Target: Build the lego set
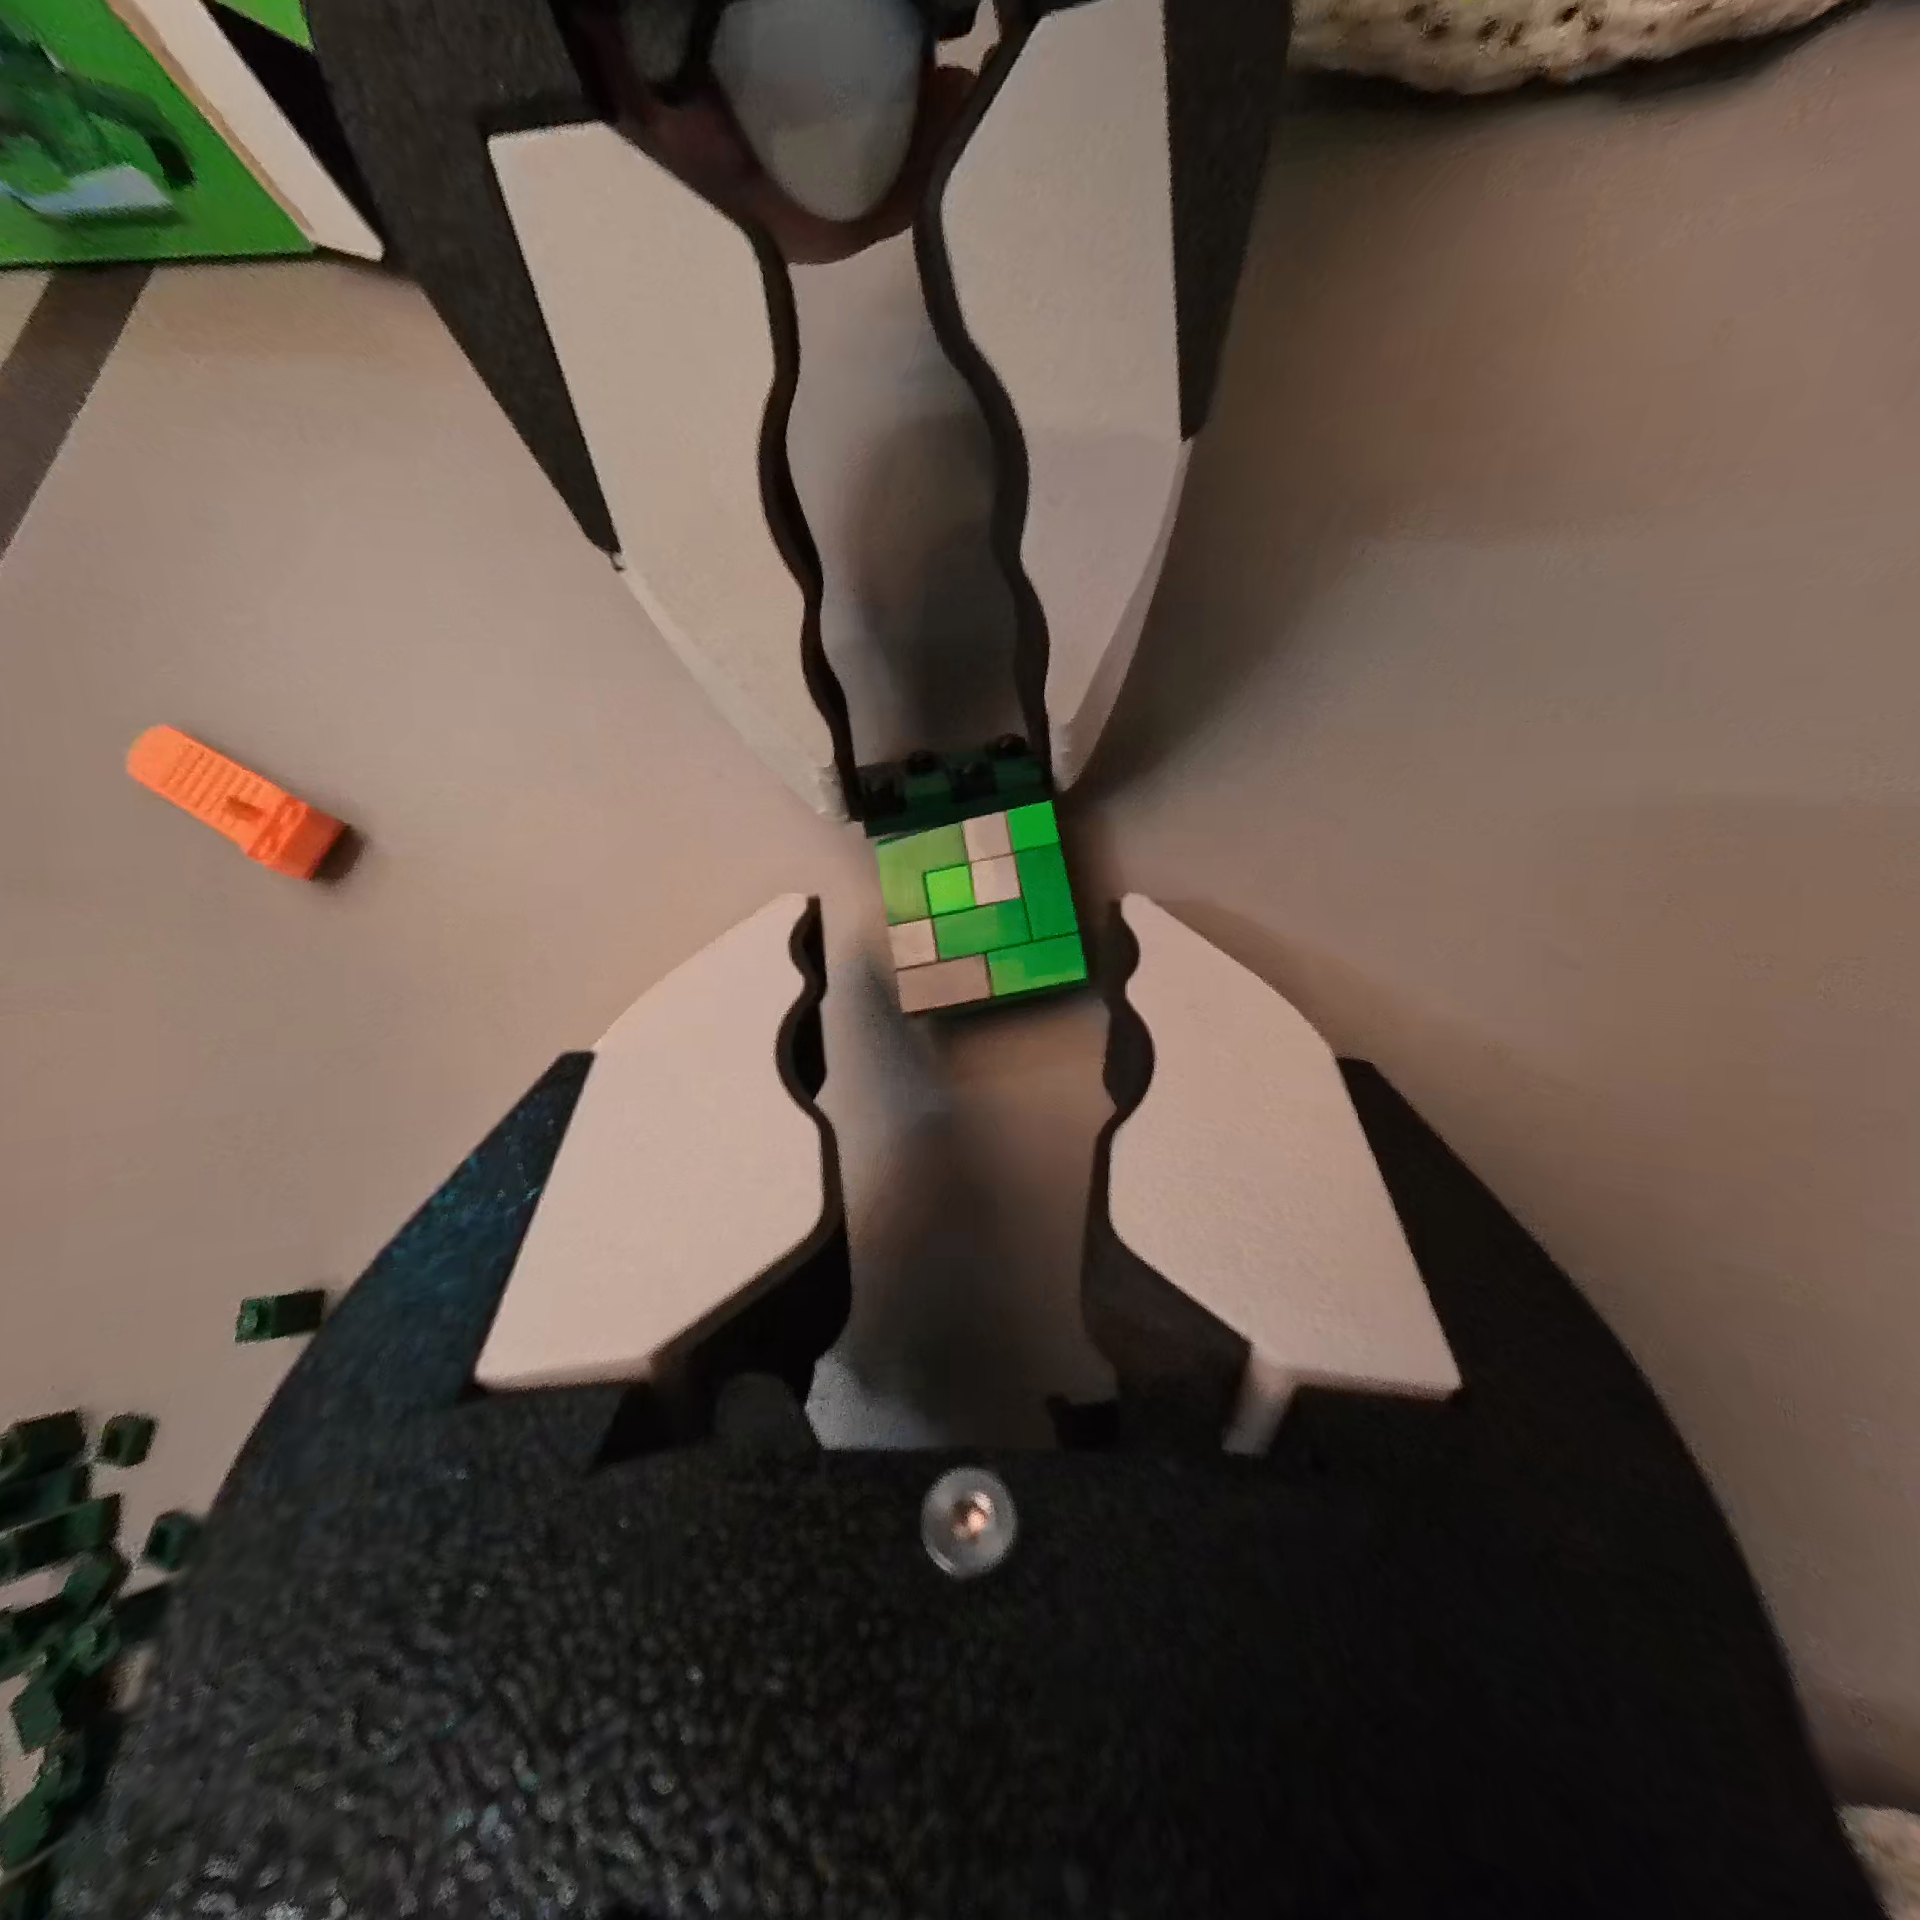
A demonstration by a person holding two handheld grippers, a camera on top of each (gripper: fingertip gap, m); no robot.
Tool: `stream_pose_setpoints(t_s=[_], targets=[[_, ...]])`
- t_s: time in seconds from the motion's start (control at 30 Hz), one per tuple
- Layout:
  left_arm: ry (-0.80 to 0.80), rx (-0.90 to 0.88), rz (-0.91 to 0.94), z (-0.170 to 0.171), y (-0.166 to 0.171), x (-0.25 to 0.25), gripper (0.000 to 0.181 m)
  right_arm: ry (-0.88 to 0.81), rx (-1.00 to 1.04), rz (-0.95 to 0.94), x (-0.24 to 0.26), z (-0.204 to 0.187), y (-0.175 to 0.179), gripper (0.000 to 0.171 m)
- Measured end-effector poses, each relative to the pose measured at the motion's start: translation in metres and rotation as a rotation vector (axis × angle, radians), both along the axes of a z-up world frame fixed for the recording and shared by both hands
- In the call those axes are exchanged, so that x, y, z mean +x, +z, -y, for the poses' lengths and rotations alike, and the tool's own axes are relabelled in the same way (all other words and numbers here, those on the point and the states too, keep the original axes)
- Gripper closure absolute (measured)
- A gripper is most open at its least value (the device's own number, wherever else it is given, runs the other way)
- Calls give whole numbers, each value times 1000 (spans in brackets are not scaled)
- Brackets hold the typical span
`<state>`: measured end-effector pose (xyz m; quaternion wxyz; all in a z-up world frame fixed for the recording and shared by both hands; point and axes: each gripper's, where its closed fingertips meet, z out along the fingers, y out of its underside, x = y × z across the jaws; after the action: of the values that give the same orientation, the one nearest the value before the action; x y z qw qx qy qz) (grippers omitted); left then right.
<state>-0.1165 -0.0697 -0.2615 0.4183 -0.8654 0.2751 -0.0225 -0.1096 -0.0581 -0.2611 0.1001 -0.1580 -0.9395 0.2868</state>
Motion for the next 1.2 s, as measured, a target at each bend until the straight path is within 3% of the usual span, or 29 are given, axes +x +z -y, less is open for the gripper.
stream_pose_setpoints(t_s=[0.27, 0.5, 1.0, 1.2], targets=[[-61, 36, 108, 1, 10, 13, 130, 0, -34, 7, 0, 1, 4, 138], [-143, 89, 32, -1, 13, 31, 132, 0, -51, 19, 1, 3, 3, 138], [-119, -20, 59, 2, -3, 28, 137, -6, -103, 35, 0, 4, 3, 138], [-102, 18, 32, 1, 4, 23, 134, -16, -164, 52, -1, 2, 5, 133]])
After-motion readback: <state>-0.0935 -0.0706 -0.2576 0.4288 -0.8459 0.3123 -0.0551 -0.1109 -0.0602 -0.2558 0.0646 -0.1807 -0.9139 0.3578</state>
